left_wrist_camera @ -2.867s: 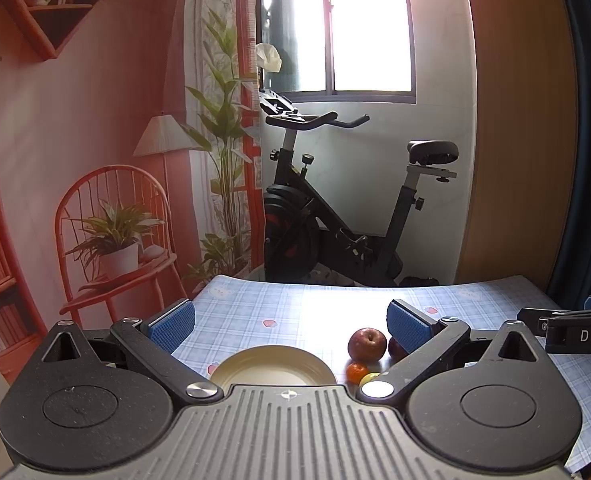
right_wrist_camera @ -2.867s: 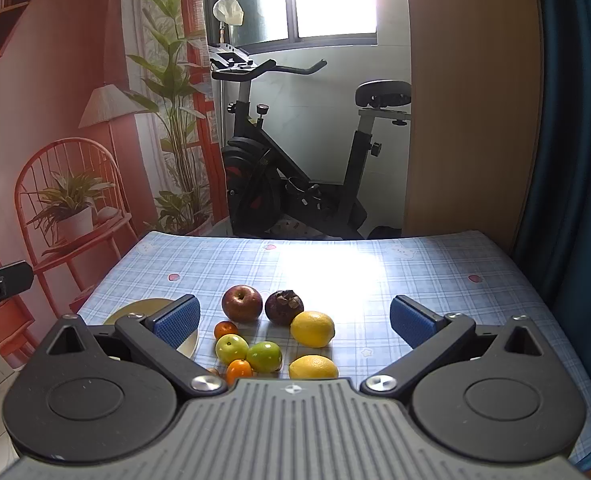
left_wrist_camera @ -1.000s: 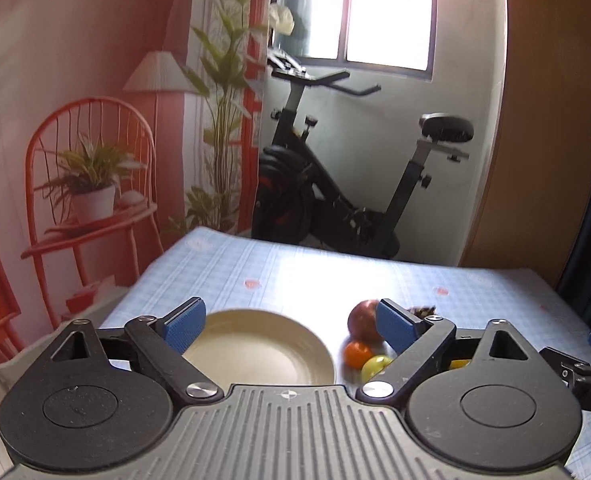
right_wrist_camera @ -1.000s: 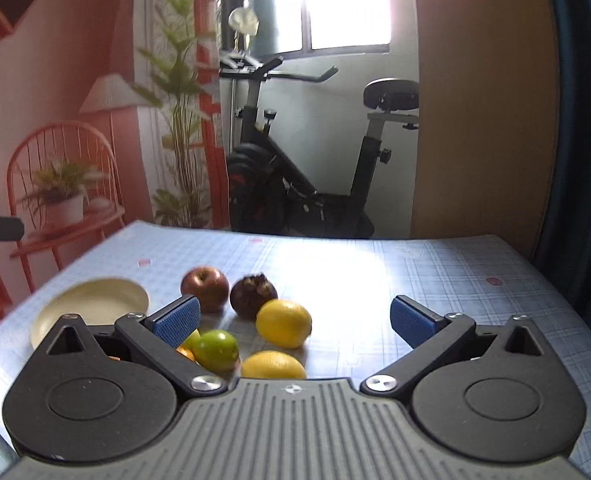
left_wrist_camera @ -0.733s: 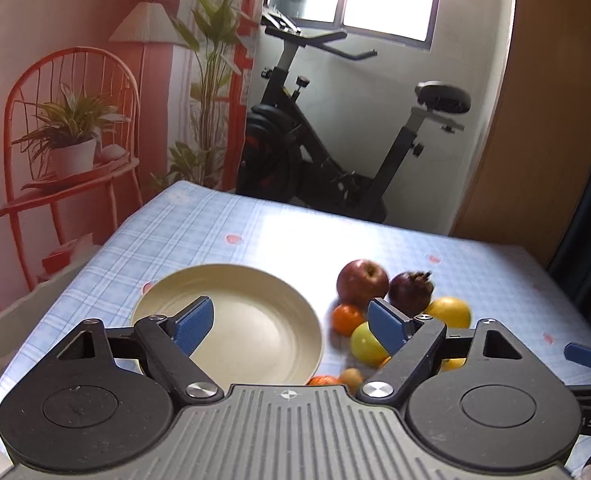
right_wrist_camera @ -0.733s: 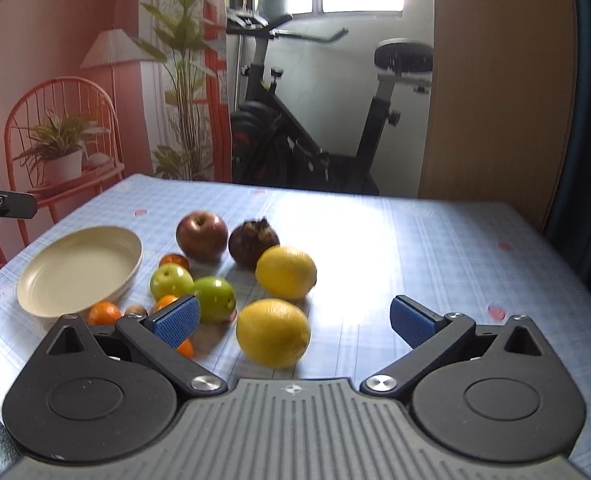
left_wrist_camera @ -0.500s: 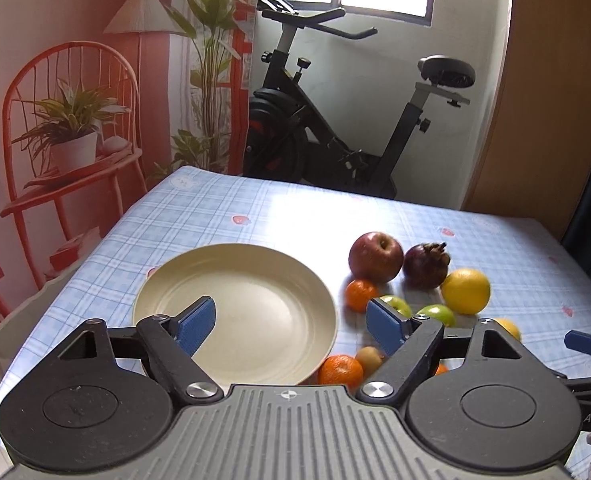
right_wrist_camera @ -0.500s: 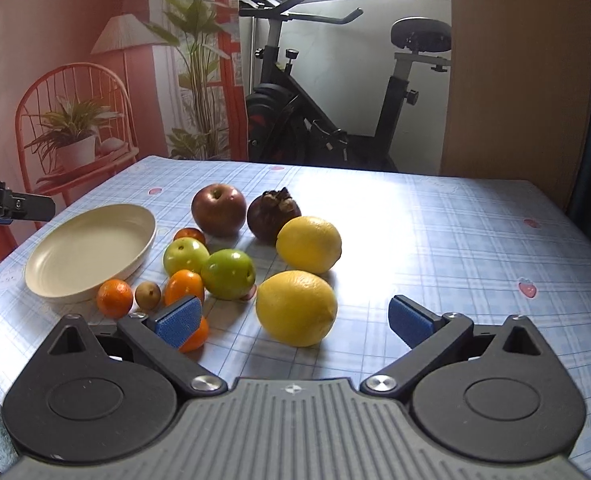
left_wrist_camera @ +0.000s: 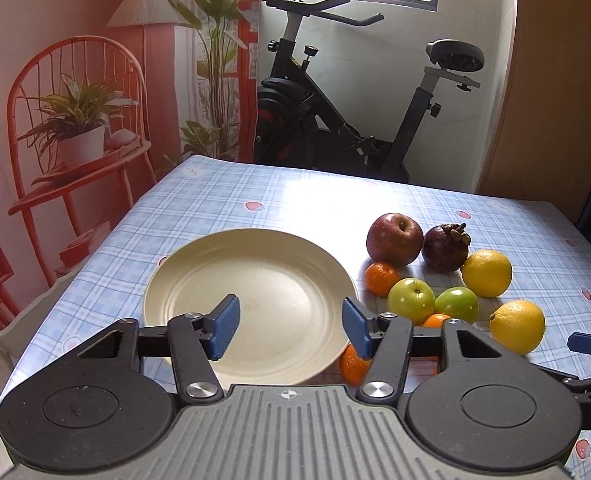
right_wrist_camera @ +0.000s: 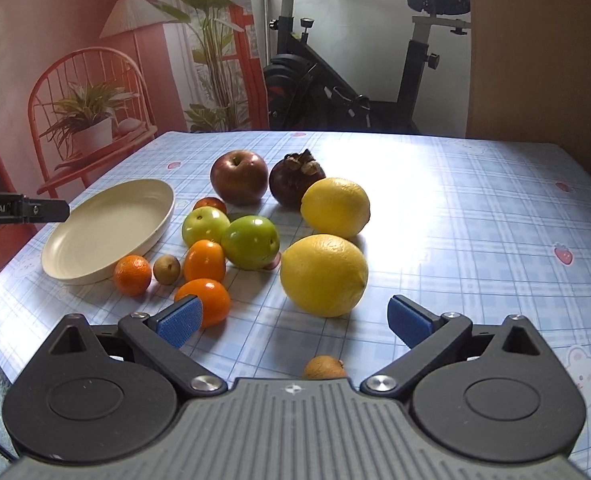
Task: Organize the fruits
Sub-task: 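Lower both tools toward the cluster of fruit beside the cream plate, then close the left gripper on a tangerine while the right gripper grasps another tangerine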
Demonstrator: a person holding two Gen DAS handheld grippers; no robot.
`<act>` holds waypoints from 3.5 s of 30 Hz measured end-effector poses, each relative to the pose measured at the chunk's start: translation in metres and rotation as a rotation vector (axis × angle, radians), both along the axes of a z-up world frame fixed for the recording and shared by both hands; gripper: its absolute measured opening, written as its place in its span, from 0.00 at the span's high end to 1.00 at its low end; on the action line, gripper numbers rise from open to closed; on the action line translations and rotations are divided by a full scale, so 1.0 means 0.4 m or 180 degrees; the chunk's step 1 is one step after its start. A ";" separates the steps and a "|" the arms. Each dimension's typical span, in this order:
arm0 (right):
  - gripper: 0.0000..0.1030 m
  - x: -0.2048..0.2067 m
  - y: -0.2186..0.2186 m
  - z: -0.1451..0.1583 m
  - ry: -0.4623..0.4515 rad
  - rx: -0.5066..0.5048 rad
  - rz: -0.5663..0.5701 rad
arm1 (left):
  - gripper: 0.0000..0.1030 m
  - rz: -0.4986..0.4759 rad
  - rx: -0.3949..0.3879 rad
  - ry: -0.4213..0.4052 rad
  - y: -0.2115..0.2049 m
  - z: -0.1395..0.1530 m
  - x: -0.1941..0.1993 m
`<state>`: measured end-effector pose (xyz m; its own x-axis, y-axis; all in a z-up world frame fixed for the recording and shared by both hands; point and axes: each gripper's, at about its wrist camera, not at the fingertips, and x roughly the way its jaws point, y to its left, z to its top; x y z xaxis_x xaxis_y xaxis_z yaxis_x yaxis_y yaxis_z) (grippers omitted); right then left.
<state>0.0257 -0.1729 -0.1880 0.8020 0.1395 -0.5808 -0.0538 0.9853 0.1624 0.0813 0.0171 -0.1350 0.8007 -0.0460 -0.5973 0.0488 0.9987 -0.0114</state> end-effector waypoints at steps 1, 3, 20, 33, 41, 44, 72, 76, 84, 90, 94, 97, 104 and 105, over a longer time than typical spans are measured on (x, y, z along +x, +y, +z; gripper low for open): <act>0.02 -0.001 0.001 0.000 -0.0002 -0.0007 0.0011 | 0.49 -0.0024 -0.0004 0.0022 -0.001 -0.003 0.001; 0.02 -0.001 -0.002 -0.002 0.0009 0.0027 0.0017 | 0.49 -0.0032 0.0003 0.0061 -0.006 -0.009 0.001; 0.19 -0.015 -0.002 0.006 0.0062 0.0088 0.0066 | 0.48 -0.0357 -0.0160 0.0324 -0.033 -0.050 -0.008; 0.35 -0.017 0.003 0.006 0.0010 0.0139 0.0172 | 0.49 -0.0584 -0.0439 0.0784 -0.064 -0.118 0.045; 0.36 -0.020 0.000 0.007 0.0003 0.0167 0.0184 | 0.50 -0.0509 -0.0380 0.0822 -0.079 -0.135 0.073; 0.36 -0.020 -0.007 0.005 0.0006 0.0193 0.0171 | 0.55 -0.0458 -0.0356 0.0830 -0.079 -0.141 0.081; 0.39 0.010 -0.005 0.012 0.0057 0.0236 0.0227 | 0.71 -0.0640 -0.0160 0.0678 -0.084 -0.116 0.036; 0.39 0.012 -0.004 0.013 0.0041 0.0252 0.0250 | 0.64 -0.0634 -0.0221 0.0799 -0.077 -0.114 0.033; 0.39 -0.002 -0.010 0.013 0.0028 0.0305 0.0256 | 0.56 -0.0686 -0.0297 0.0976 -0.088 -0.141 0.044; 0.39 -0.006 -0.019 0.017 0.0033 0.0360 0.0247 | 0.63 -0.0641 -0.0287 0.0861 -0.085 -0.128 0.035; 0.39 0.012 -0.009 0.027 0.0049 0.0358 0.0327 | 0.63 -0.0557 -0.0347 0.0662 -0.058 -0.086 0.030; 0.39 0.046 0.006 0.047 0.0020 0.0323 0.0433 | 0.63 -0.0478 -0.0412 0.0527 -0.030 -0.054 0.038; 0.44 0.191 0.074 0.091 -0.0033 0.0141 0.0773 | 0.63 -0.0183 -0.0518 0.0323 0.071 -0.006 0.095; 0.45 0.217 0.087 0.090 -0.0008 0.0105 0.0809 | 0.63 -0.0144 -0.0518 0.0291 0.088 0.000 0.105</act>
